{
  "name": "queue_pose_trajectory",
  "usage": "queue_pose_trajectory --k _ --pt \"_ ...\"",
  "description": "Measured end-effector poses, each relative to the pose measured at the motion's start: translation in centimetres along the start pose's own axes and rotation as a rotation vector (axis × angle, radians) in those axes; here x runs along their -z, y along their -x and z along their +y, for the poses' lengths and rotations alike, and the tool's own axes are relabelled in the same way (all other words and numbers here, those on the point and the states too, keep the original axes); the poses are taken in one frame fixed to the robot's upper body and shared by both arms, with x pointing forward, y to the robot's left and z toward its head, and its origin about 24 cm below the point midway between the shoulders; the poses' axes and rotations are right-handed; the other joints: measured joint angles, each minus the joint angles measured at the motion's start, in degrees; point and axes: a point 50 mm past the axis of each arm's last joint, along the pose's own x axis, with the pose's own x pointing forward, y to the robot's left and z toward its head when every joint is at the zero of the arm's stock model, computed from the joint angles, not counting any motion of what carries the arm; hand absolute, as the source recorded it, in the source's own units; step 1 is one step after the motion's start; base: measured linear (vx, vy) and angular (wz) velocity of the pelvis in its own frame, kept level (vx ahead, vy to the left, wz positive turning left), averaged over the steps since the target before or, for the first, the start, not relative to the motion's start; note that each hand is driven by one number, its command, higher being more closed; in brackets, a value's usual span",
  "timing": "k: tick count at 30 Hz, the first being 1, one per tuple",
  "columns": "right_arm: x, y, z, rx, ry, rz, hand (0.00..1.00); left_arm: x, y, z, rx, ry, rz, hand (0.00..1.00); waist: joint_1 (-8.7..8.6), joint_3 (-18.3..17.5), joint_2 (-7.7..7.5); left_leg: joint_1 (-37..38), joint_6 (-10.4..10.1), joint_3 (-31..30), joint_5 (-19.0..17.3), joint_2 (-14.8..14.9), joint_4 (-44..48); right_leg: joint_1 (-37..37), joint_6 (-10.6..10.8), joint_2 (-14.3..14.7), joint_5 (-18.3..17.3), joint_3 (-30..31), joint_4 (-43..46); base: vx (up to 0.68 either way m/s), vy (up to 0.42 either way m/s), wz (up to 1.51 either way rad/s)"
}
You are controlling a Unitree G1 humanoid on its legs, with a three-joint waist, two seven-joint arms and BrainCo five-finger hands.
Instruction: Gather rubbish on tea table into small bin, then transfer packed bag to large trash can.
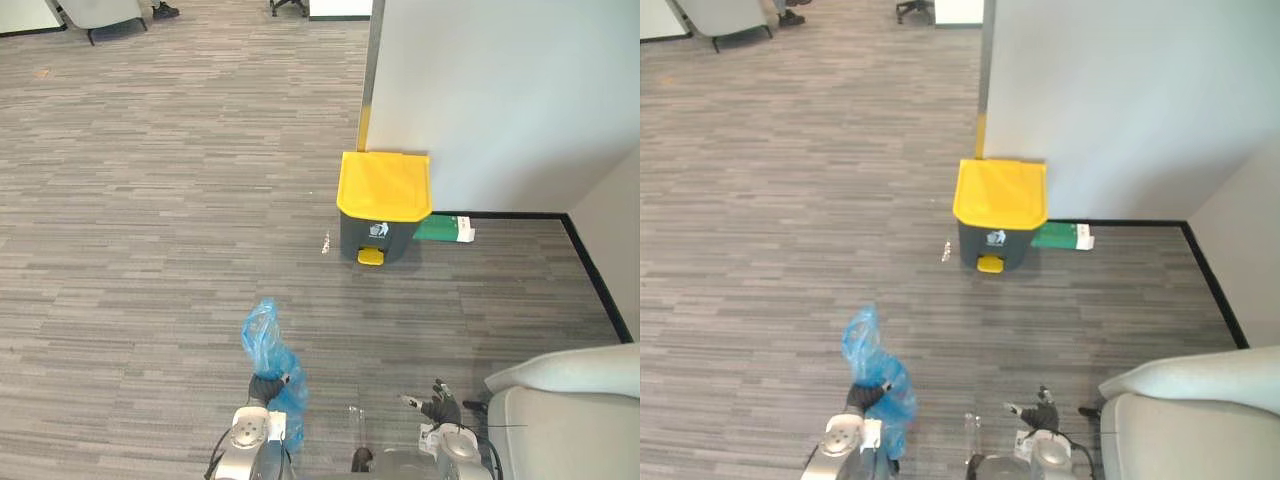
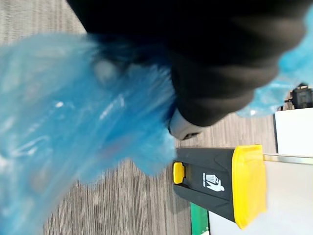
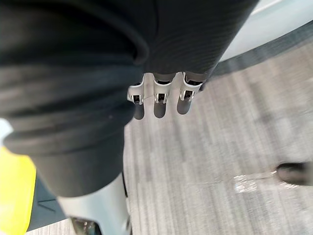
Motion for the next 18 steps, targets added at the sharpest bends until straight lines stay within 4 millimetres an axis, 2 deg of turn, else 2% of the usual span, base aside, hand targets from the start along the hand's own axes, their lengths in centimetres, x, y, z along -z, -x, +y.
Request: queue_pose_trajectory --k 1,2,4,5,7,8,9,10,11,12,13,14,15,17,18 --pt "0.3 0.0 -0.4 0.012 0.002 0.009 0.00 0.1 0.0 -0.1 0.003 0.001 0.004 1.00 0.01 -0.5 0.81 1.1 0.6 -2.3 5.8 -2.1 -10.3 1.2 1.9 0.0 -1.2 1.1 0.1 0.42 0.257 -0.42" --pt "1.1 0.0 -0.6 0.022 0.013 0.055 0.00 0.6 0.1 0.2 -0.003 -0.009 0.022 1.00 0.20 -0.9 -0.10 1.9 -0.3 -3.7 11.2 -3.5 -12.7 1.8 4.2 -0.8 -3.0 3.5 0.2 0.50 0.281 -0.36" --pt "1.4 0.1 -0.1 0.010 0.012 0.064 0.00 0.4 -0.2 0.8 -0.011 -0.030 0.017 1.00 -0.46 -1.3 -1.83 2.7 0.2 -3.6 10.6 -5.4 -14.1 1.7 4.7 -2.7 -2.4 4.2 0.2 0.34 0.178 -0.13" --pt "1.5 0.2 0.1 0.005 0.014 0.069 0.00 -0.1 -0.5 1.4 -0.014 -0.060 0.004 1.00 -0.54 -1.9 -2.93 3.1 1.2 -2.0 9.9 -6.8 -14.9 0.9 5.6 -4.4 -1.6 5.5 0.9 0.23 0.131 -0.04" --pt "1.3 0.0 0.2 0.002 0.023 0.069 0.00 0.1 -0.4 1.4 -0.007 -0.073 0.012 1.00 -0.56 -1.8 -2.65 5.3 1.7 -0.8 8.3 -7.4 -15.7 0.2 7.2 -5.3 -0.6 7.2 4.1 0.30 0.202 -0.31" --pt "1.3 0.0 0.3 0.000 0.023 0.069 0.00 0.5 -0.3 1.6 -0.012 -0.073 0.026 1.00 -0.40 -1.6 -2.24 8.3 1.8 -0.2 7.1 -8.1 -17.2 -1.9 8.0 -5.7 -0.1 9.3 11.2 0.22 0.179 -0.42" --pt "1.4 0.0 0.3 0.000 0.023 0.071 0.00 0.7 -0.2 1.7 -0.014 -0.074 0.033 1.00 -0.48 -1.6 -2.14 9.3 1.9 0.1 7.0 -8.3 -17.8 -2.8 8.5 -5.8 0.4 9.7 13.9 0.19 0.155 -0.31" --pt "1.7 0.2 0.2 0.003 0.025 0.079 0.00 1.2 0.0 1.6 -0.013 -0.075 0.050 1.00 -0.88 -1.7 -1.93 12.2 2.2 0.6 6.6 -8.5 -20.1 -6.9 9.4 -6.4 3.1 10.4 23.5 0.10 0.061 -0.12" --pt "1.8 0.2 0.1 0.004 0.026 0.082 0.00 1.3 0.1 1.6 -0.012 -0.077 0.054 1.00 -0.91 -1.6 -1.76 13.2 2.2 0.8 6.6 -8.6 -21.0 -8.6 9.5 -6.5 4.7 10.6 27.0 0.21 0.119 -0.13" --pt "1.9 0.2 0.1 0.002 0.026 0.084 0.00 1.5 0.1 1.6 -0.011 -0.078 0.063 1.00 -0.85 -1.2 -1.00 15.0 2.6 1.0 6.3 -8.6 -22.4 -11.8 8.2 -6.7 3.2 10.5 33.3 0.20 0.084 -0.07" --pt "2.0 0.3 0.2 -0.001 0.031 0.086 0.00 1.4 0.0 1.9 -0.021 -0.087 0.065 1.00 -1.05 -1.4 -1.39 16.6 3.2 1.0 5.9 -8.7 -23.9 -15.0 6.6 -6.7 -0.8 8.8 35.8 0.20 0.063 -0.03" --pt "2.0 0.3 0.2 -0.002 0.034 0.086 0.00 1.4 0.0 2.1 -0.031 -0.091 0.064 1.00 -1.18 -1.3 -1.16 17.3 3.1 0.9 6.0 -8.6 -24.5 -16.2 6.1 -6.6 -2.1 7.6 35.6 0.17 -0.013 0.01" --pt "1.8 0.2 0.1 -0.002 0.037 0.080 0.00 1.3 -0.1 2.4 -0.043 -0.095 0.060 1.00 -1.47 -1.1 -0.76 18.5 3.0 0.9 6.0 -8.4 -25.5 -18.4 5.3 -6.0 -3.5 5.2 33.4 0.18 -0.056 0.04" --pt "1.8 0.2 -0.1 0.003 0.042 0.078 0.00 1.0 -0.3 2.7 -0.052 -0.092 0.055 1.00 -1.80 -1.0 -0.60 19.8 1.7 0.8 5.7 -7.7 -25.8 -20.5 4.6 -4.1 -2.6 2.3 23.1 0.18 -0.086 0.10" --pt "2.0 0.3 0.1 -0.001 0.042 0.085 0.00 1.0 -0.3 3.0 -0.057 -0.095 0.056 1.00 -1.80 -1.5 -2.11 20.2 0.6 0.5 5.2 -8.7 -25.7 -19.9 3.6 -3.3 3.2 2.5 12.4 0.22 -0.109 0.22"
